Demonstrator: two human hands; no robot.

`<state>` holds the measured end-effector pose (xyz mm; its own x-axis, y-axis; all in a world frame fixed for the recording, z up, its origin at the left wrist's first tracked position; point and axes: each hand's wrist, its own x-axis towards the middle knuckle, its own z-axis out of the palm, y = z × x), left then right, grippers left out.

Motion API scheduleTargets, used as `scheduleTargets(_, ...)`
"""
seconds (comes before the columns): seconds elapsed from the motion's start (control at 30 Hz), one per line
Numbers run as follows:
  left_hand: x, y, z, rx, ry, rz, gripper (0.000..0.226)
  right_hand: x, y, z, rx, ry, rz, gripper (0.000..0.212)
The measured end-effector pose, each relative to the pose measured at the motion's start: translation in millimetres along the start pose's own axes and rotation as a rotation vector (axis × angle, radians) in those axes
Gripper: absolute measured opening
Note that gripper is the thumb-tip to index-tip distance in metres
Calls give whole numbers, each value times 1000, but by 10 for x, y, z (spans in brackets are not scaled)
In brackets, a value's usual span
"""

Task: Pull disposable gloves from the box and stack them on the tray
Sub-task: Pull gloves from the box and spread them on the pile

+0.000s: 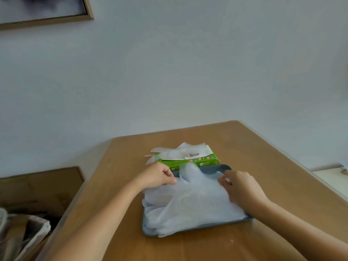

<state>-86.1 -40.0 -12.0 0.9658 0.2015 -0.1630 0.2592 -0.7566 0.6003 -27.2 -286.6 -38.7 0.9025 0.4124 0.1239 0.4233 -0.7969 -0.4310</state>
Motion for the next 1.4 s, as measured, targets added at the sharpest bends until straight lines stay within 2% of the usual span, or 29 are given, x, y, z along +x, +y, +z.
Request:
scheduleTargets(0.1, 91, -79, 37, 105, 101, -24, 15, -49, 24, 62, -146, 9, 8, 28)
scheduleTargets(0.17, 46, -30, 37, 404, 228, -80, 9, -56, 9, 75, -158, 6, -10, 26)
scheduleTargets(0.2, 18, 5, 58, 611, 325, -86, 22, -52, 8, 78, -157, 9, -14, 26)
scheduleTargets(0.23, 3, 39, 117, 758, 434, -33, 33, -42, 7, 88, -154, 10, -16, 26)
scheduleTargets(0.27, -29, 93, 209, 783, 530, 81, 40, -37, 14, 101, -151, 11, -19, 27)
scheduleTargets(0.33, -90, 217, 431, 612, 615, 396, 42, -19, 34, 121, -145, 11, -13, 28)
scheduleTargets(0.37, -139, 300, 525, 518, 526, 478, 42, -14, 48, 134, -140, 13, -9, 28)
scheduleTargets(0.4, -186, 372, 604, 455, 383, 483, 44, -8, 49, 141, -138, 13, -9, 28)
scheduleTargets(0.47, -239, 418, 740, 480, 69, 379, 62, -26, 35, 130, -134, 19, -19, 24)
scheduleTargets(0.5, -239, 391, 776, 519, -8, 349, 69, -33, 40, 123, -120, 43, -34, 21)
scheduleTargets(0.53, -231, 348, 798, 530, -51, 327, 73, -45, 53, 113, -98, 84, -56, 27)
scheduleTargets(0.6, -198, 256, 830, 491, -92, 275, 79, -44, 111, 113, -39, 220, -152, 56)
scheduleTargets(0.67, -191, 217, 850, 486, -128, 231, 87, -40, 127, 82, -19, 306, -374, 58)
scheduleTargets(0.7, -190, 207, 865, 500, -131, 215, 89, -39, 128, 84, -57, 259, -494, 53)
scheduleTargets(0.77, -191, 201, 891, 528, -121, 180, 91, -50, 109, 107, -144, -21, -590, 53)
scheduleTargets(0.83, -206, 192, 903, 528, -111, 141, 92, -47, 136, 126, -235, -298, -547, 85)
scheduleTargets(0.87, -218, 180, 895, 519, -106, 115, 94, -16, 160, 118, -294, -343, -534, 94)
scheduleTargets(0.93, -241, 145, 852, 506, -107, 52, 98, 31, 190, 65, -377, -410, -507, 99)
scheduleTargets(1.03, -268, 81, 682, 520, -159, -53, 107, 129, 213, -63, -357, -498, -438, 88)
scheduleTargets(1.1, -261, 92, 513, 567, -174, -64, 109, 239, 183, -155, -280, -462, -408, 63)
scheduleTargets(1.2, -132, 137, 292, 430, 28, 65, 87, 600, 69, -208, -203, -235, -424, 36)
scheduleTargets(1.3, 97, 136, 166, 313, 202, 122, 70, 1030, -47, -123, -78, -107, -383, 39)
scheduleTargets(1.4, 314, 107, 140, 375, 143, 64, 68, 1363, -160, 18, -33, -137, -376, 54)
